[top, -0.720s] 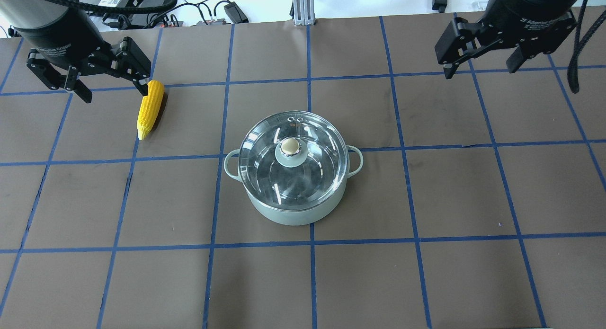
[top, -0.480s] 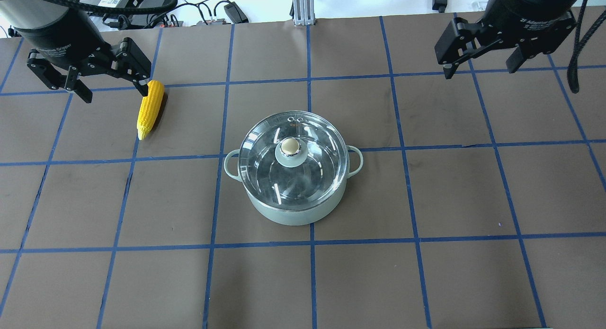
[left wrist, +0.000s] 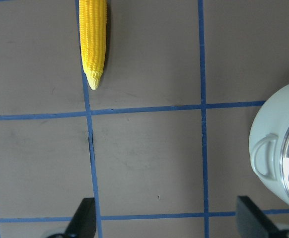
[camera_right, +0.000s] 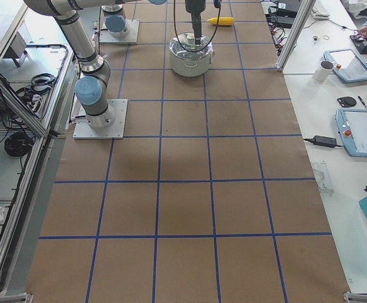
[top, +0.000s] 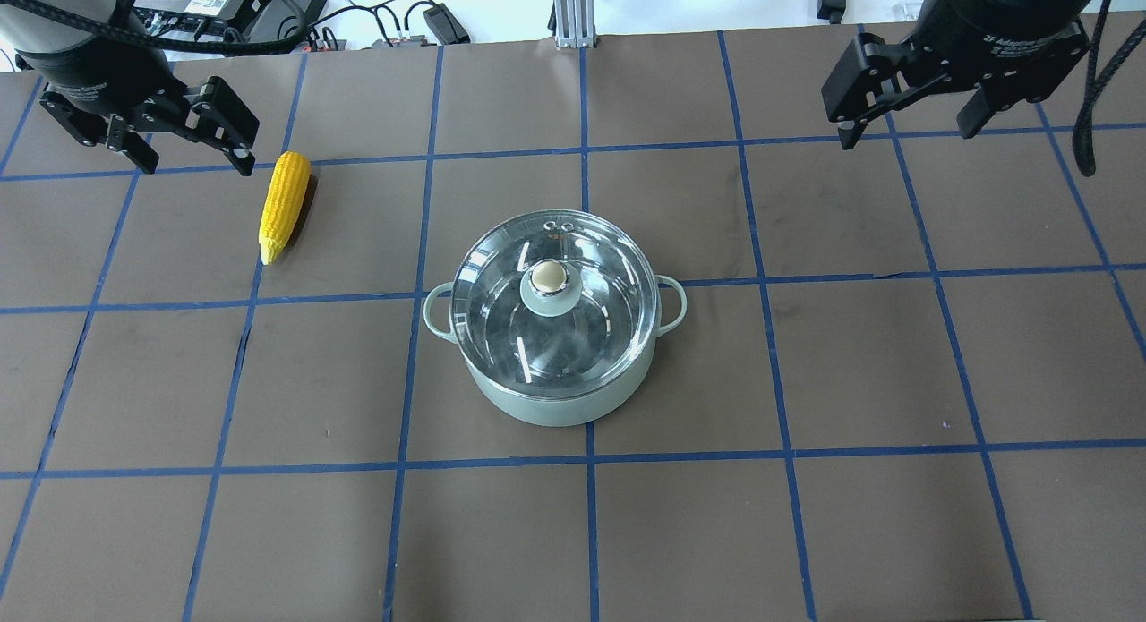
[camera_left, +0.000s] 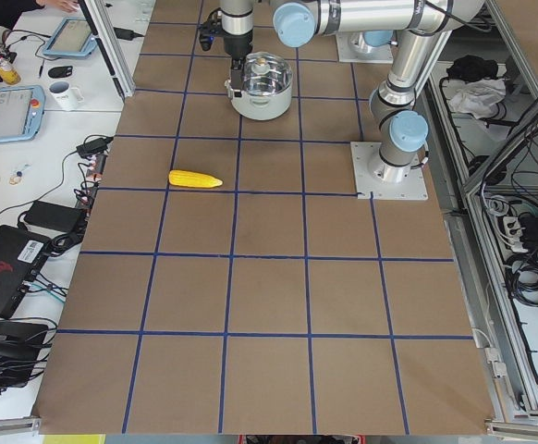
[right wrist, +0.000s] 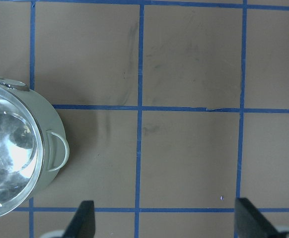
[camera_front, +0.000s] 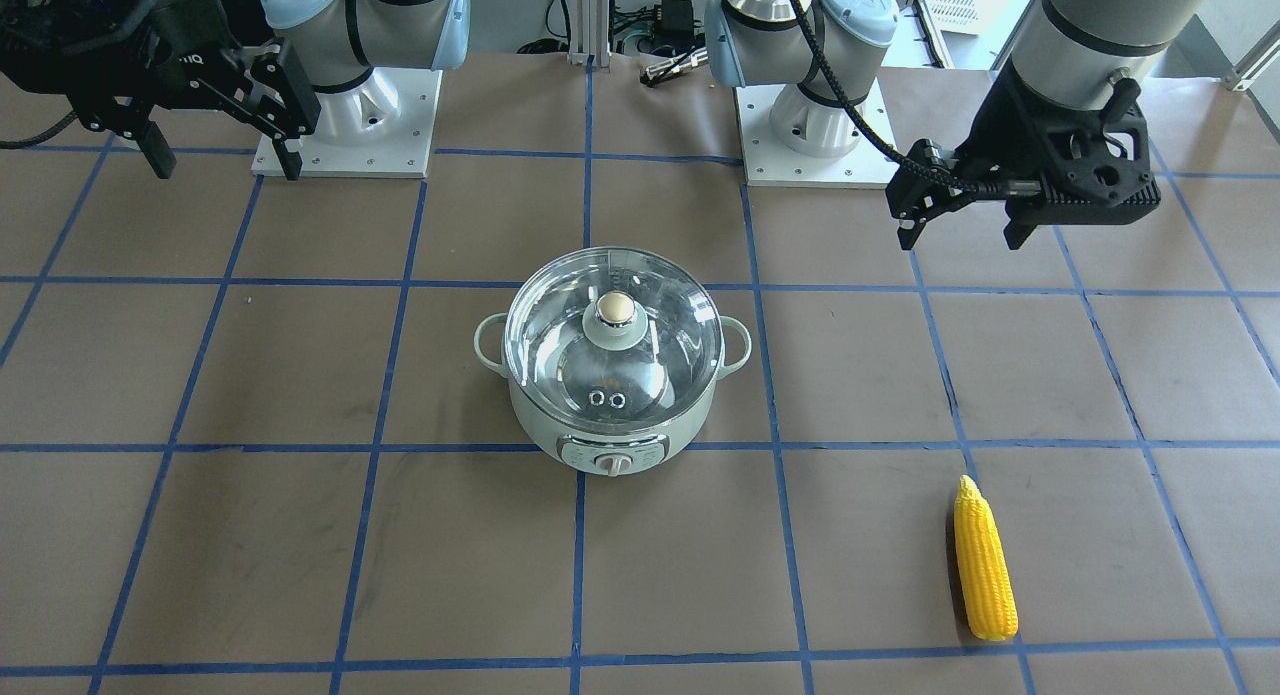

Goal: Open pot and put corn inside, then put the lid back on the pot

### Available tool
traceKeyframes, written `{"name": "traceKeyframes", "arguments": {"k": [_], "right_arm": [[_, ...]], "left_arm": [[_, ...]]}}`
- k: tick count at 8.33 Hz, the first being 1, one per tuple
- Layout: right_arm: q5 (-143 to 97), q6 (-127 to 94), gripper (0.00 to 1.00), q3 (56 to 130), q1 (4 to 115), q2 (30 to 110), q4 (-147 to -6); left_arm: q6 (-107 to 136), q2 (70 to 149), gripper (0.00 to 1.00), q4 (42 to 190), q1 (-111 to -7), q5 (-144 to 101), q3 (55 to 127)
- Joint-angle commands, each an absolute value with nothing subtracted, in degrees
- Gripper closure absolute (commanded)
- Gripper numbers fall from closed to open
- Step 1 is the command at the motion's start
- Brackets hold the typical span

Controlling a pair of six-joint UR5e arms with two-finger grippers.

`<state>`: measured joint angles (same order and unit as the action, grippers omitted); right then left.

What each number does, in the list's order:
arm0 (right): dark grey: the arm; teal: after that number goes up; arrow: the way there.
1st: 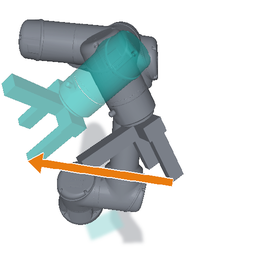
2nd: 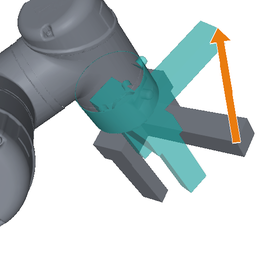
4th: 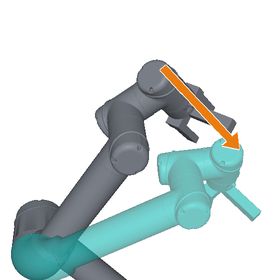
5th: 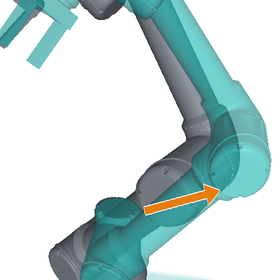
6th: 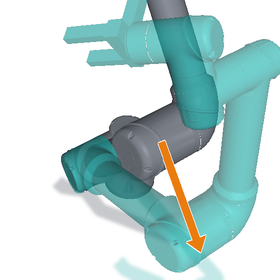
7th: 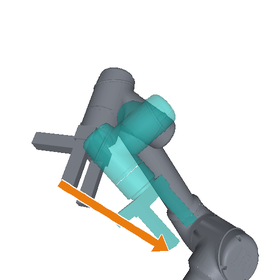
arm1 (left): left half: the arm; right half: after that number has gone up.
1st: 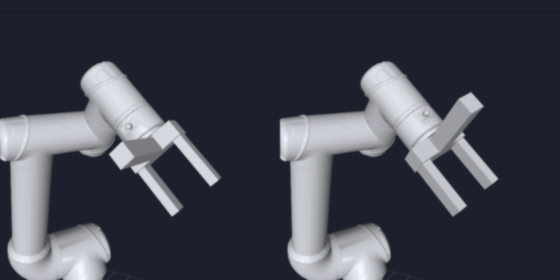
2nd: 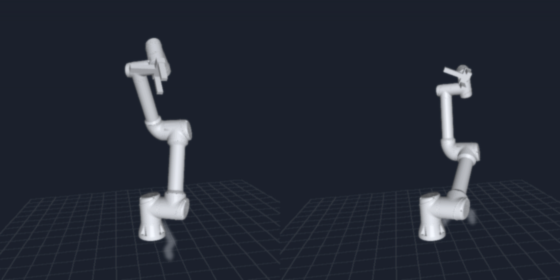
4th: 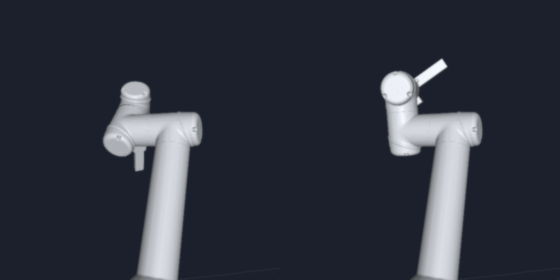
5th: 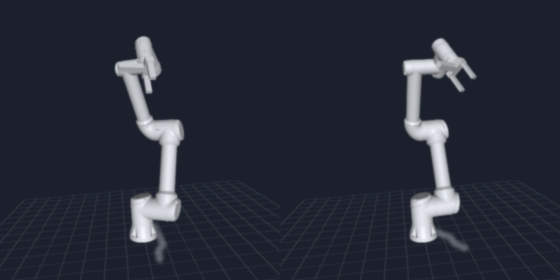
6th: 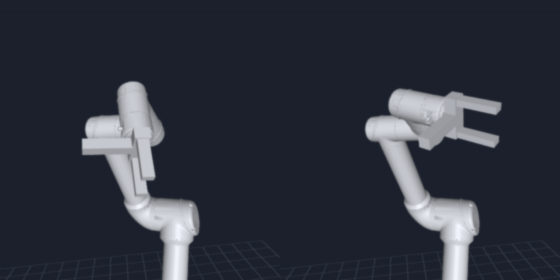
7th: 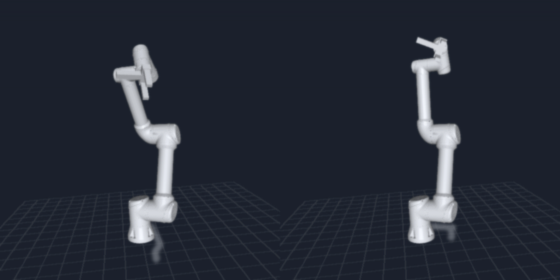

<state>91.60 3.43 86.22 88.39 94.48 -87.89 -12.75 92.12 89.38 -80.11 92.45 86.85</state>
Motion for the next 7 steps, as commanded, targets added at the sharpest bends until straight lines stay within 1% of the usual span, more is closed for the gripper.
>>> {"name": "traceKeyframes", "arguments": {"k": [1, 3, 5, 6, 7], "right_arm": [[91.67, 3.43, 0.0, 86.22, 88.42, 94.48, -87.89], [91.76, 3.69, 0.0, 86.31, 88.42, 94.31, -87.89], [91.58, 2.82, 0.0, 86.31, 89.2, 93.96, -88.15], [90.1, 0.81, 0.0, 85.61, 91.56, 91.26, -88.07], [89.91, -5.47, 0.0, 85.34, 96.45, 89.32, -90.76]], "left_arm": [[-20.53, 99.81, 0.0, 79.84, -74.02, 92.02, 87.1], [-24.34, 104.22, 0.0, 74.29, -72.69, 92.02, 87.19], [-24.78, 108.44, 0.0, 72.52, -72.6, 89.41, 87.01], [-26.44, 110.2, 0.0, 69.9, -72.6, 86.77, 87.19], [-29.76, 112.48, 0.0, 67.44, -72.51, 87.01, 87.19]]}}
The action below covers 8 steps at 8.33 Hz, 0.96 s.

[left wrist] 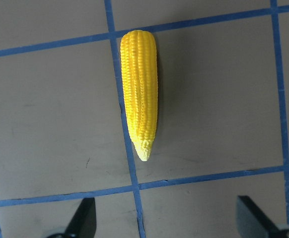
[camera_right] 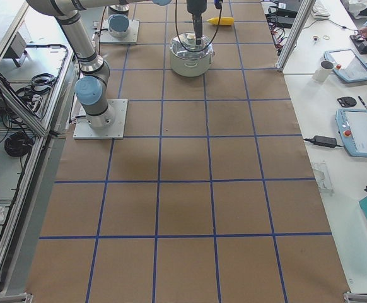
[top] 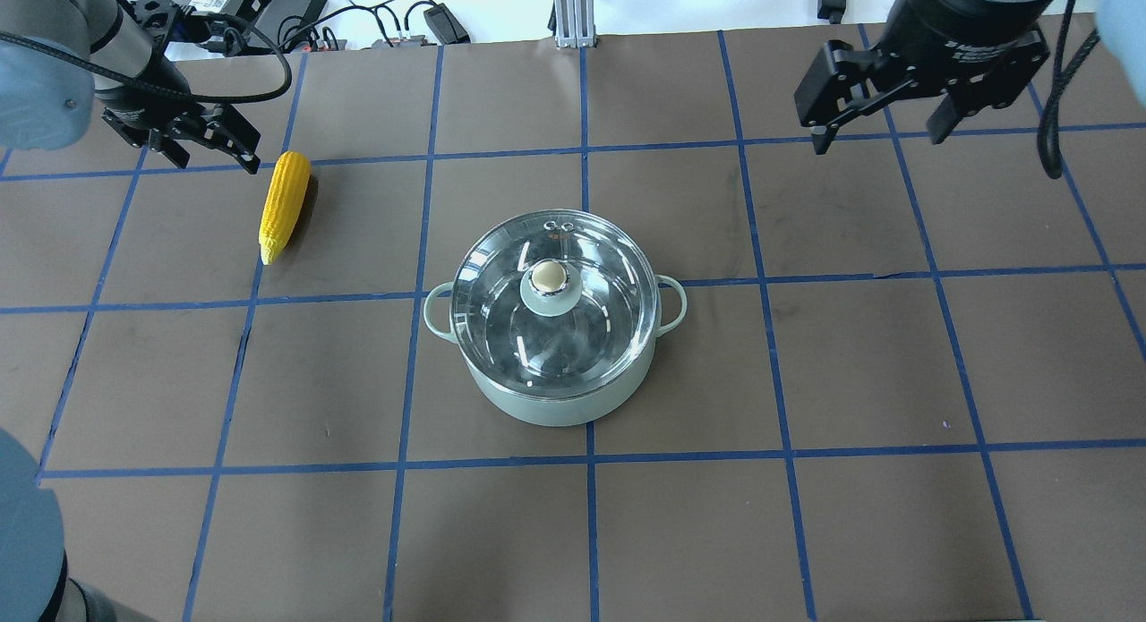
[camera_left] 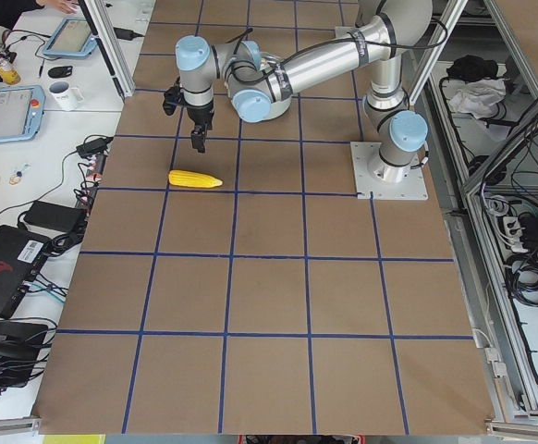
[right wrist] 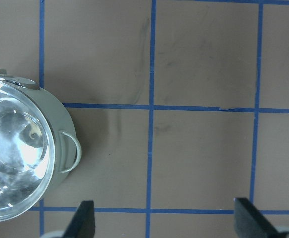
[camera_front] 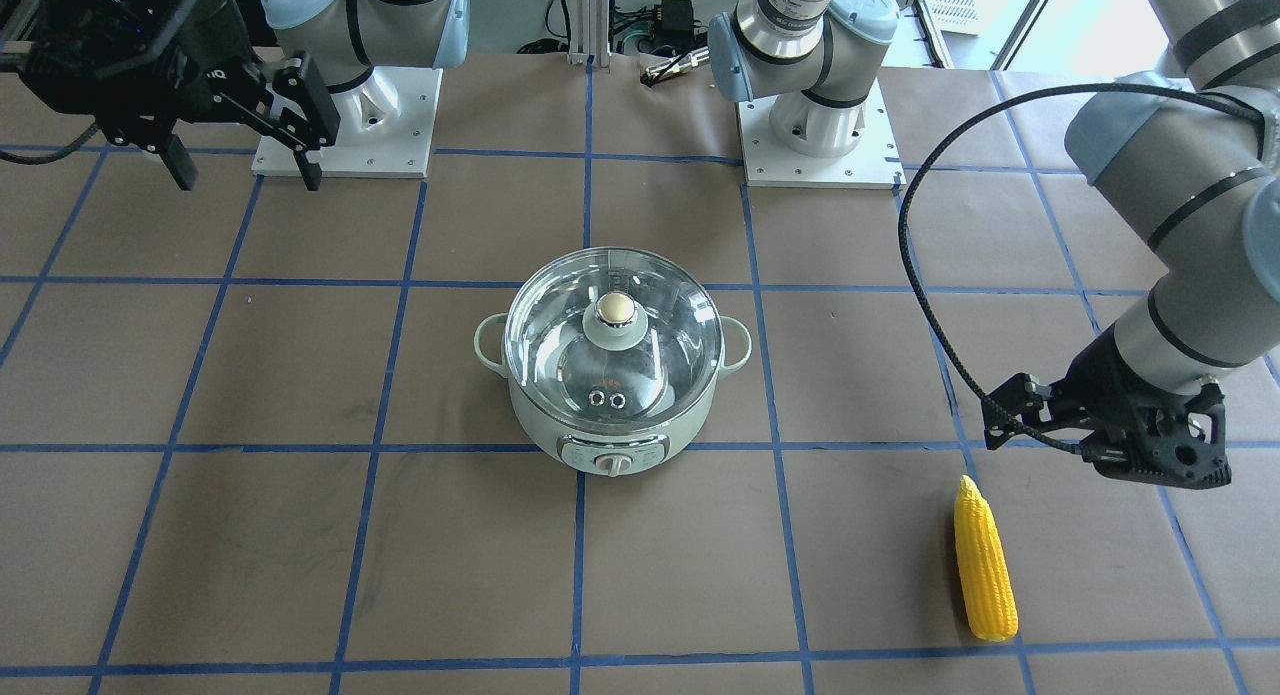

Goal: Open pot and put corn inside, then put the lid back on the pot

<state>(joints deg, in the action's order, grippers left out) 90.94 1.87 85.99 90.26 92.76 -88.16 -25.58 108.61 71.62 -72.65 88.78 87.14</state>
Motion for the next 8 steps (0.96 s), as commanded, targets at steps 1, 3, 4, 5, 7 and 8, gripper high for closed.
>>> {"name": "traceKeyframes", "arguments": {"k": [1, 3, 4, 5, 7, 8], "right_arm": [[90.09, -11.63, 0.0, 85.25, 102.07, 85.73, -94.88], [90.09, -22.1, 0.0, 85.34, 109.65, 81.14, -97.47], [90.09, -25.11, 0.0, 85.95, 112.12, 80.17, -97.99], [90.0, -26.35, 0.0, 86.04, 113.37, 79.03, -100.09], [90.09, -30.05, 0.0, 86.22, 116.7, 77.26, -101.07], [90.44, -29.97, 0.0, 86.31, 116.98, 76.82, -100.99]], "left_arm": [[-32.23, 114.94, 0.0, 64.28, -72.25, 87.27, 87.01], [-32.43, 118.28, 0.0, 60.92, -71.46, 87.36, 87.1], [-32.52, 120.04, 0.0, 59.08, -71.46, 87.36, 87.1], [-32.43, 121.36, 0.0, 58.63, -71.46, 87.19, 87.1], [-32.34, 122.95, 0.0, 58.71, -71.37, 86.75, 87.1], [-32.26, 124.61, 0.0, 58.62, -71.45, 86.75, 87.1]]}}
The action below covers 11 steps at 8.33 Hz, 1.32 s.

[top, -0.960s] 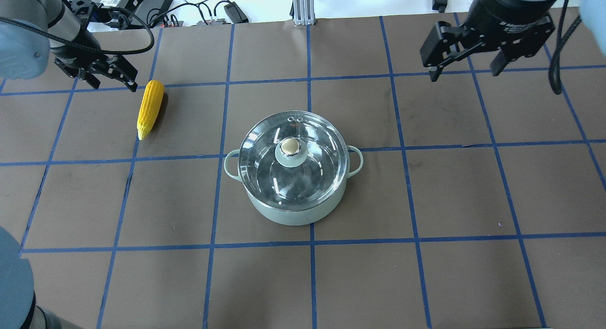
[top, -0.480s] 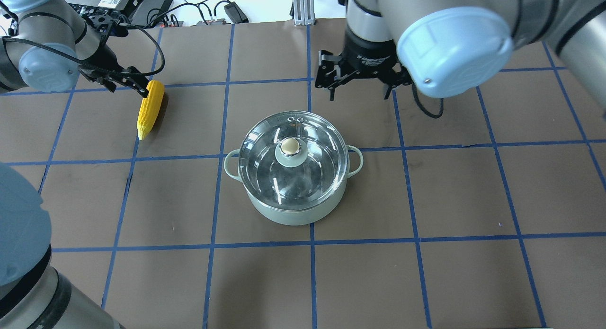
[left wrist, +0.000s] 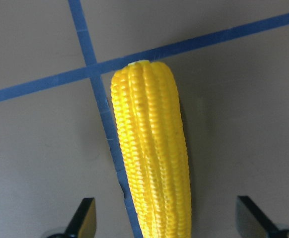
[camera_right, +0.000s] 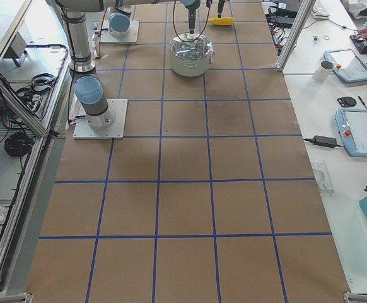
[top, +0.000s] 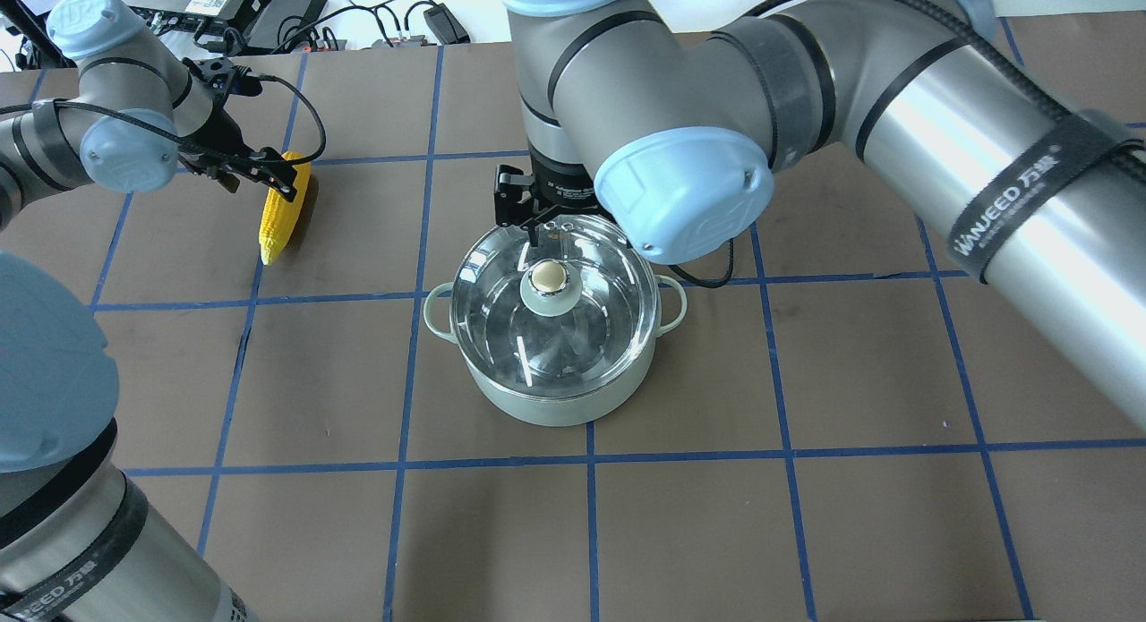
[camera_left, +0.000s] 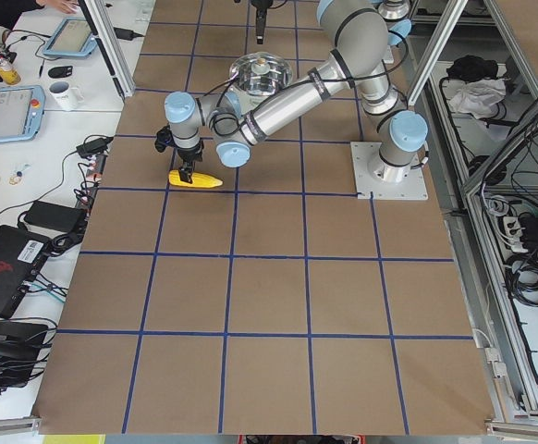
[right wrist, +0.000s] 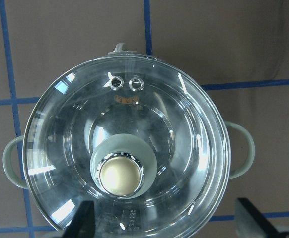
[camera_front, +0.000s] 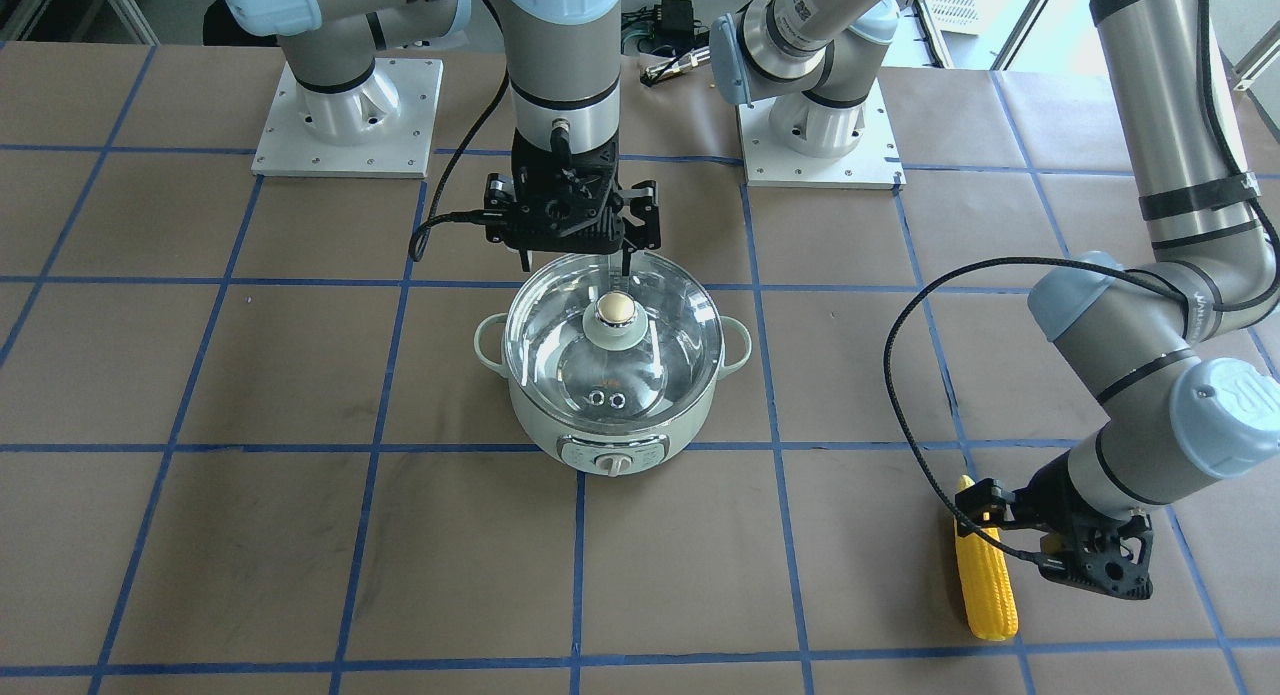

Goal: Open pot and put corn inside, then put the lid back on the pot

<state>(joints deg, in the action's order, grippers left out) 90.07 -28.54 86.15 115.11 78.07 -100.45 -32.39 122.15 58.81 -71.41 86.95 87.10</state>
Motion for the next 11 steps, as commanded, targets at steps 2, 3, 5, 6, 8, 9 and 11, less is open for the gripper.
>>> {"name": "traceKeyframes", "arguments": {"k": [2, 3, 5, 6, 8, 9, 11], "right_arm": [[90.26, -30.06, 0.0, 86.31, 116.98, 76.64, -100.99], [90.0, -30.06, 0.0, 86.4, 116.98, 76.64, -100.99], [90.0, -30.67, 0.0, 87.27, 117.07, 76.64, -101.07], [90.0, -31.63, 0.0, 87.54, 117.07, 76.47, -102.9], [90.09, -32.26, 0.0, 88.41, 117.16, 76.12, -103.45], [90.0, -32.26, 0.0, 88.5, 117.16, 75.42, -105.19], [90.0, -32.69, 0.0, 88.51, 117.16, 73.13, -108.96]], "left_arm": [[-31.82, 126.03, 0.0, 58.71, -71.37, 86.66, 87.1], [-31.12, 126.12, 0.0, 58.62, -71.37, 86.75, 87.1], [-29.62, 127.0, 0.84, 58.8, -71.37, 87.36, 86.31], [-29.62, 127.44, 1.0, 58.8, -71.37, 87.28, 86.31], [-25.6, 126.13, 1.0, 59.15, -71.46, 87.1, 86.22], [-24.45, 124.82, 1.0, 59.85, -71.46, 87.36, 86.22], [-22.52, 121.57, 1.0, 64.22, -71.46, 87.45, 86.13]]}}
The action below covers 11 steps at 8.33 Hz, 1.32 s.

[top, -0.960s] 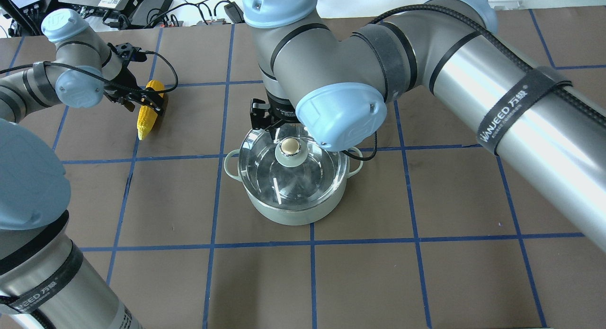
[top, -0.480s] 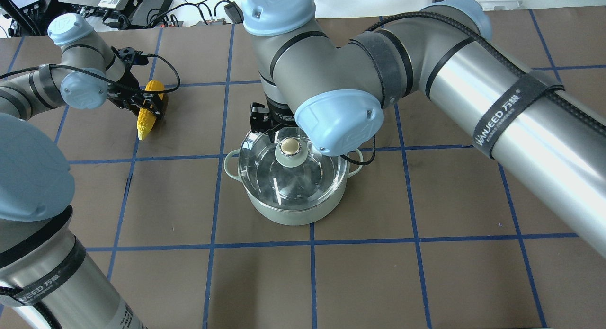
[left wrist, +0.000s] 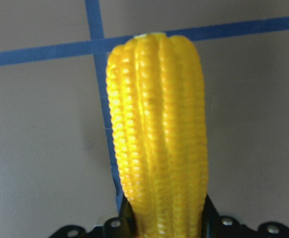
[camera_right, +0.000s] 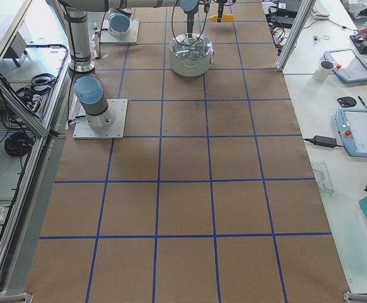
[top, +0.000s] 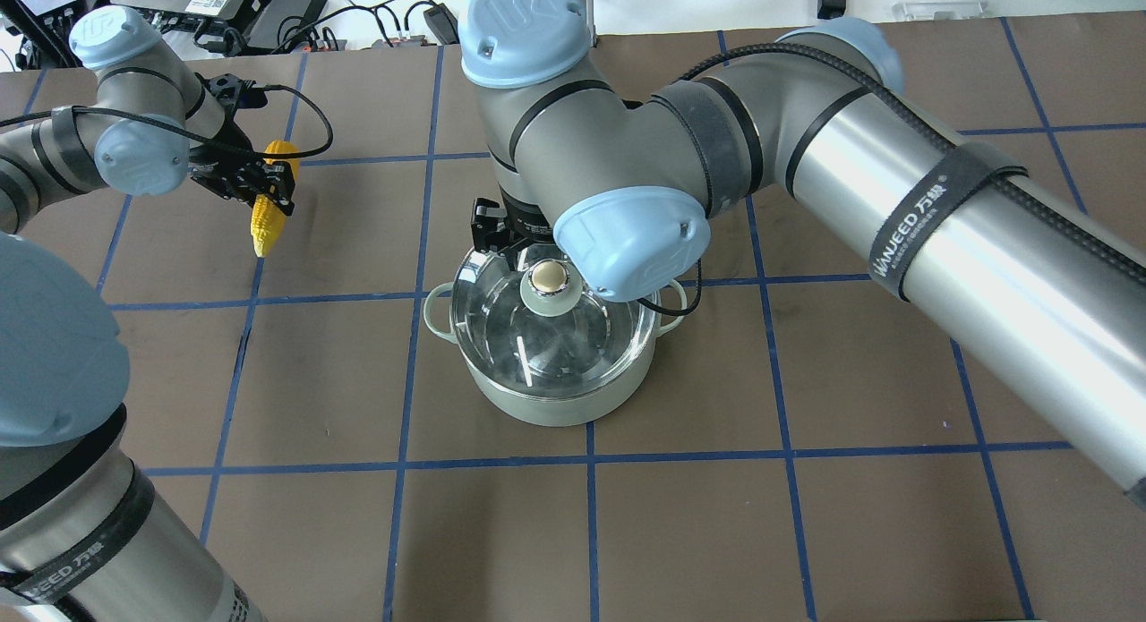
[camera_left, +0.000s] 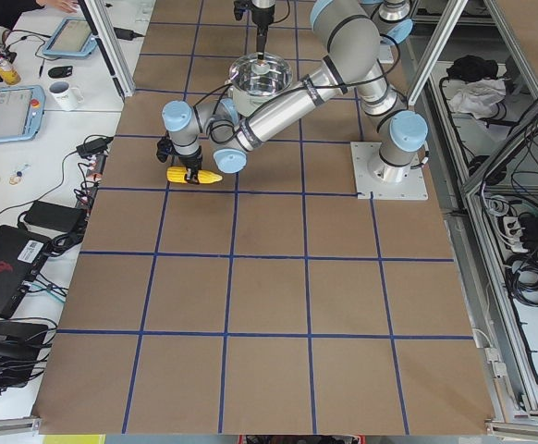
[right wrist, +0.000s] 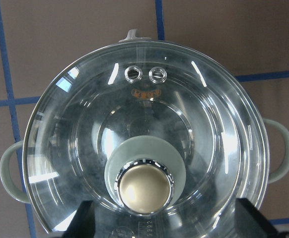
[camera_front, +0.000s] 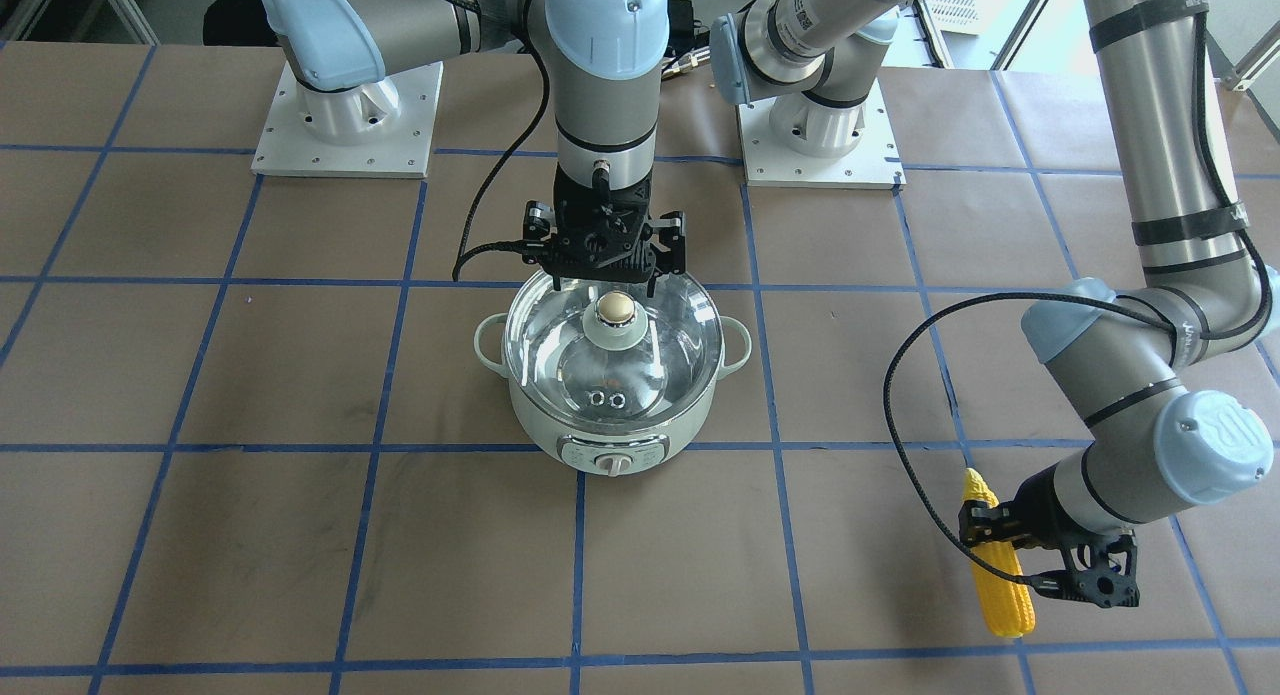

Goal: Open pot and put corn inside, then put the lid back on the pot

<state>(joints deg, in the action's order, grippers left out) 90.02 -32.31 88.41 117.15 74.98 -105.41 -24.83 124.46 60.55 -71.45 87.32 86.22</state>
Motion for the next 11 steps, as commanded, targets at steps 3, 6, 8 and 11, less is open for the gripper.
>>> {"name": "traceKeyframes", "arguments": {"k": [3, 6, 8, 11], "right_arm": [[90.35, -32.7, 0.06, 88.59, 117.16, 71.28, -109.78], [90.0, -32.87, 0.26, 90.09, 117.16, 71.19, -109.6], [89.91, -32.87, 0.42, 90.0, 117.16, 71.28, -109.69], [89.91, -34.0, 0.7, 90.0, 117.16, 71.54, -109.69]], "left_arm": [[-15.05, 112.97, 1.0, 72.22, -71.54, 90.35, 86.31], [-13.19, 106.71, 1.0, 75.06, -74.61, 89.56, 86.31], [-7.76, 105.12, 1.0, 75.23, -77.33, 89.47, 86.31], [-2.48, 103.28, 1.0, 76.54, -80.85, 89.56, 86.31]]}}
